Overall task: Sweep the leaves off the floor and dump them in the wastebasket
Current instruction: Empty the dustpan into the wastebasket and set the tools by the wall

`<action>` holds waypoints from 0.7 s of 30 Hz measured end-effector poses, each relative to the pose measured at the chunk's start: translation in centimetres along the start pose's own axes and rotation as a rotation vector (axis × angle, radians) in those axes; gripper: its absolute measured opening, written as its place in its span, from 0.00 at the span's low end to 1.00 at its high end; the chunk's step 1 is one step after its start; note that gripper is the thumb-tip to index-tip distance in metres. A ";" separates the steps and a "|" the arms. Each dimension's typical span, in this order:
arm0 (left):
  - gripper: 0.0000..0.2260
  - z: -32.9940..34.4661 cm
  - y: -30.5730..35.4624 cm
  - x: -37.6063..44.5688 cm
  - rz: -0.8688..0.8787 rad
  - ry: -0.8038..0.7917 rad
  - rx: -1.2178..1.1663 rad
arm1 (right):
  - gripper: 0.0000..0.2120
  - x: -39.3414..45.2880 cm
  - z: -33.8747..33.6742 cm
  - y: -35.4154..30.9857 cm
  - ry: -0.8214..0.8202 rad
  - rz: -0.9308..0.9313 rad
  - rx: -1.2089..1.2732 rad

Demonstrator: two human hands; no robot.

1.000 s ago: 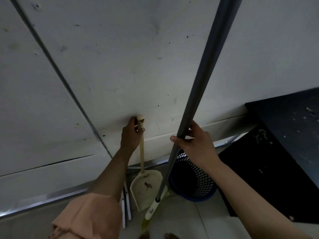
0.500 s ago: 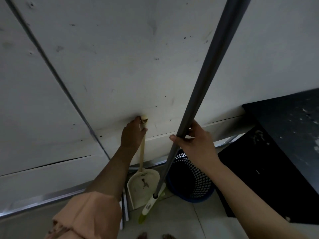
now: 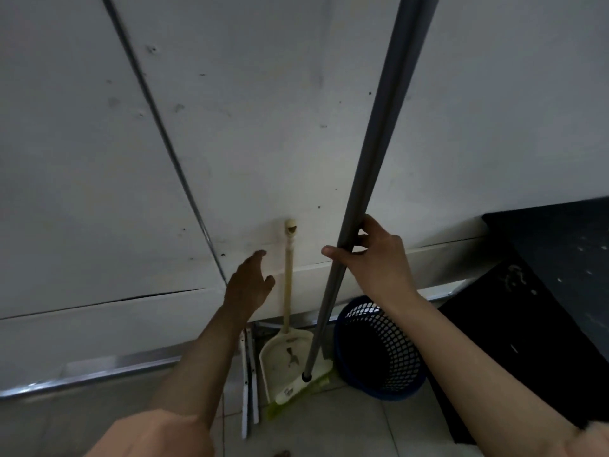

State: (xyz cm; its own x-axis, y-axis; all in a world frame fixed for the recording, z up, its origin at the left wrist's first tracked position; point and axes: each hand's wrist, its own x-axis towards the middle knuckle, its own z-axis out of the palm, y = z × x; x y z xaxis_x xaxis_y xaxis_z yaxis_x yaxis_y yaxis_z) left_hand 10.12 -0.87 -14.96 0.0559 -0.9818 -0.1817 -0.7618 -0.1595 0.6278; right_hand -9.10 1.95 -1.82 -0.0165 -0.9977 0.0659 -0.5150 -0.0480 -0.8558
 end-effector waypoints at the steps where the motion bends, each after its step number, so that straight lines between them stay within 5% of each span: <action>1: 0.22 -0.5 0.0 -0.4 0.015 -0.009 -0.052 | 0.18 0.1 0.3 -0.1 -0.010 -0.008 -0.008; 6: 0.12 -3.2 2.1 -2.4 0.143 0.199 -0.317 | 0.22 0.6 2.3 0.1 -0.060 -0.038 -0.085; 11: 0.13 -6.7 6.3 -3.8 0.232 0.388 -0.430 | 0.21 1.2 4.4 1.1 -0.071 -0.035 -0.106; 21: 0.25 -10.8 14.2 -2.3 0.276 0.355 -0.401 | 0.18 4.8 6.4 2.3 -0.133 0.053 -0.142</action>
State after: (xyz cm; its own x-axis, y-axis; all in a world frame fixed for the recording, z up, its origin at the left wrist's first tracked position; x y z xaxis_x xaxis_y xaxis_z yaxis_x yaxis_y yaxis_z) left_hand 6.12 -2.02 2.50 0.1554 -0.9558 0.2495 -0.4799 0.1477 0.8648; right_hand -4.85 -3.22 -6.78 0.0619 -0.9966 -0.0536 -0.6327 0.0024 -0.7744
